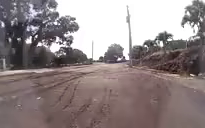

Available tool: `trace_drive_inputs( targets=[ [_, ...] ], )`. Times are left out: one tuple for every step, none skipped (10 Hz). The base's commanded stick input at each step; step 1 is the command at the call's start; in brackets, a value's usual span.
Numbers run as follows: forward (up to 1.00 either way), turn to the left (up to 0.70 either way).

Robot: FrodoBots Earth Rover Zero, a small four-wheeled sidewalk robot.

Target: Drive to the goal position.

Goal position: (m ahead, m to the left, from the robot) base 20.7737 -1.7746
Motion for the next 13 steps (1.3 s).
trace_drive_inputs(
  targets=[
    [0.70,0.00],
    [0.70,0.00],
    [0.70,-0.13],
    [0.70,-0.27],
    [0.70,-0.23],
    [0.70,-0.05],
    [0.70,0.00],
    [0.70,0.00],
    [0.70,0.00],
    [0.70,0.00],
    [0.70,0.00],
    [0.70,0.00],
    [0.70,0.00]
  ],
)
